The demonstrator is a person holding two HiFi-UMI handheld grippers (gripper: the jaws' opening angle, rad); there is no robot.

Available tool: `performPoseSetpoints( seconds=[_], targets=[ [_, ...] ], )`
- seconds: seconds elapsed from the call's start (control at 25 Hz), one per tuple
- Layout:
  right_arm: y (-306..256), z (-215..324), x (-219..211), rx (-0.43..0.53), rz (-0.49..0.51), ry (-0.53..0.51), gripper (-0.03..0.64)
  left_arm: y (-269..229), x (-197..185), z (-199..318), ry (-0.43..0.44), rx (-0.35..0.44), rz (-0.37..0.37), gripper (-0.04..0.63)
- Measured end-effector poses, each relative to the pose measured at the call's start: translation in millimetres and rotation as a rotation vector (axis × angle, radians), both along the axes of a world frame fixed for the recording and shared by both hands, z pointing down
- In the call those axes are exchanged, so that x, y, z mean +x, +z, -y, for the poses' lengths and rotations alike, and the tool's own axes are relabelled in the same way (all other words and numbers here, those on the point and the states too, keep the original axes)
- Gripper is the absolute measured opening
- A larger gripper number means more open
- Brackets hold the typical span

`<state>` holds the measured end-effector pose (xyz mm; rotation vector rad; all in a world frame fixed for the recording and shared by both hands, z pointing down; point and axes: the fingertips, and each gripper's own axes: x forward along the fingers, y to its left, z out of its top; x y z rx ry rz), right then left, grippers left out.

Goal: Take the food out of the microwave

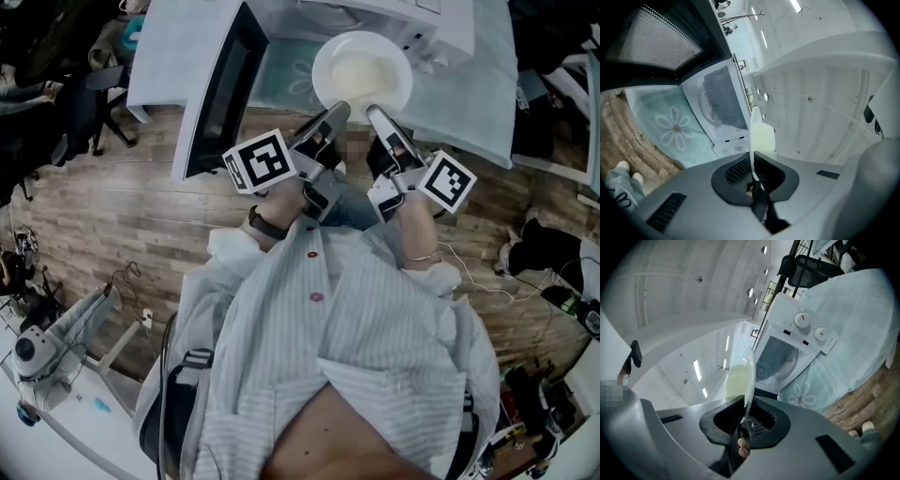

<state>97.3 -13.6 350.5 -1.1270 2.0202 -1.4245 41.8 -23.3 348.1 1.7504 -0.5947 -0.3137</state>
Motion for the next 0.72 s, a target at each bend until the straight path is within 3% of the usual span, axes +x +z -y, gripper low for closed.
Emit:
performPoseSetpoints(
  seconds=[0.72],
  targets=[
    [2.9,5.7,1.6,0.000,0.002,0.003,0.054,3.7,1.5,6.1,0.009,-0.014,-0.007,0.025]
  ],
)
